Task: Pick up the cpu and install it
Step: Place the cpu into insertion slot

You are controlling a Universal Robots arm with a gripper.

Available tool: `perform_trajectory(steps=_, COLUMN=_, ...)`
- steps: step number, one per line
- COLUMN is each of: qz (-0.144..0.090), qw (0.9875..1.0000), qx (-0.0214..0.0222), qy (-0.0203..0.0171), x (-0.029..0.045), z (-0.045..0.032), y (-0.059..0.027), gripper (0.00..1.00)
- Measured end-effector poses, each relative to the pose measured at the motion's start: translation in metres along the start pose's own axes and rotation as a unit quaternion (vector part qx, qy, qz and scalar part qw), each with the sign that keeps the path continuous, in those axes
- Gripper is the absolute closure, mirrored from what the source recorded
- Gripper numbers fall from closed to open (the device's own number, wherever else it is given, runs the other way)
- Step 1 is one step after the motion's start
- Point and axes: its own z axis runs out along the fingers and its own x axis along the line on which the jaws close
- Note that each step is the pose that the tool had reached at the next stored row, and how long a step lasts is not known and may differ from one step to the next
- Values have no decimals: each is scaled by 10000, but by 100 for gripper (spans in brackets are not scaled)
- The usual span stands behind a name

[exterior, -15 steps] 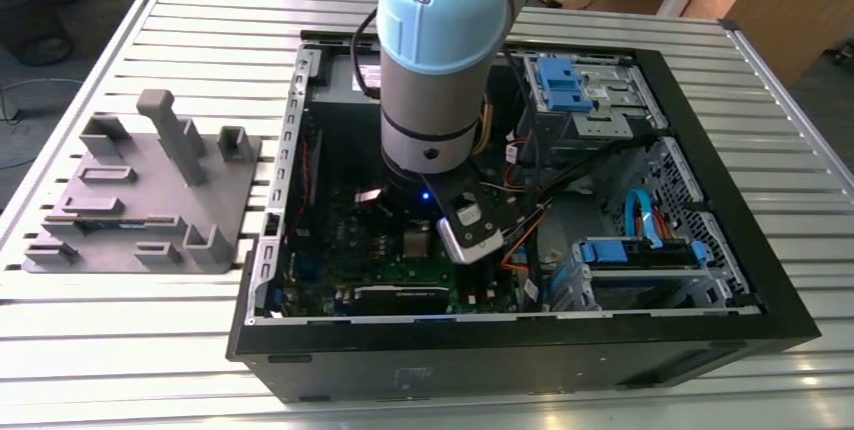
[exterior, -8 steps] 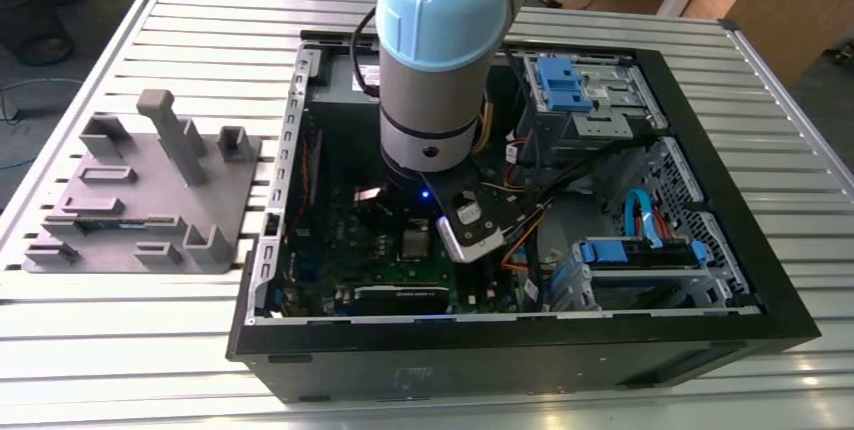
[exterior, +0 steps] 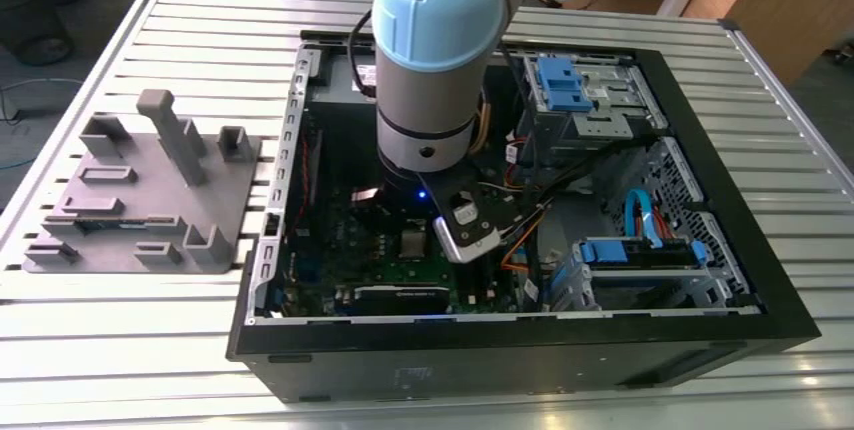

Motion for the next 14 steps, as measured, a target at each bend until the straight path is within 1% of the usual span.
perform_trajectory(steps=14, qz=0, qw=10000, qx=1, qy=1, x=7, z=36, y=0, gripper=62)
